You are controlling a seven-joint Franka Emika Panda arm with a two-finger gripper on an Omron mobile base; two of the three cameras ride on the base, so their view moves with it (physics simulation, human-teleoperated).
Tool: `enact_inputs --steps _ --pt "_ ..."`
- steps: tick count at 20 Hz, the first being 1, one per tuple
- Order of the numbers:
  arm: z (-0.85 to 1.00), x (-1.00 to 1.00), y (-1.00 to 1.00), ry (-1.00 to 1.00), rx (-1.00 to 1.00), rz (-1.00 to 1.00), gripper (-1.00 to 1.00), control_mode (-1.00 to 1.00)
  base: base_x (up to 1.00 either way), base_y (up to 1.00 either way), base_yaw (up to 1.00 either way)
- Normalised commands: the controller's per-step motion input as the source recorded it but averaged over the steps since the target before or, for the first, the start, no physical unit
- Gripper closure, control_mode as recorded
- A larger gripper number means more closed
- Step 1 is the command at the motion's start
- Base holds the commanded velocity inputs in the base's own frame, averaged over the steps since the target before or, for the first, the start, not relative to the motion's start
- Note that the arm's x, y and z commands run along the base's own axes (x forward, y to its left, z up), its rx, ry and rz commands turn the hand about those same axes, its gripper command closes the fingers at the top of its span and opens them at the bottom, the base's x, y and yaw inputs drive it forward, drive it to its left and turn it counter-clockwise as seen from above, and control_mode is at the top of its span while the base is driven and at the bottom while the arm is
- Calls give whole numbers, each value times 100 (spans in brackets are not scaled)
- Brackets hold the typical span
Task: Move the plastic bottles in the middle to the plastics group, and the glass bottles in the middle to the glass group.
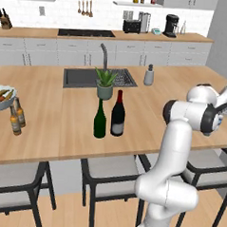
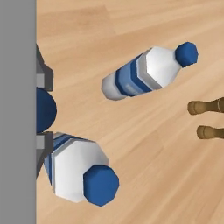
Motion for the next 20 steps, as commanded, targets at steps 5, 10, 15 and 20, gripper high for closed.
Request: enact_inputs --steps 5,10,15,20 --pt "-2 9 0 -8 -1 0 100 -100 0 0 0" --pt "-3 0 0 -7 -6 0 100 -100 0 0 0" --pt "-15 0 0 -10 -16 0 100 -100 0 0 0" --pt "-18 0 2 -13 -14 -1 100 -100 0 0 0"
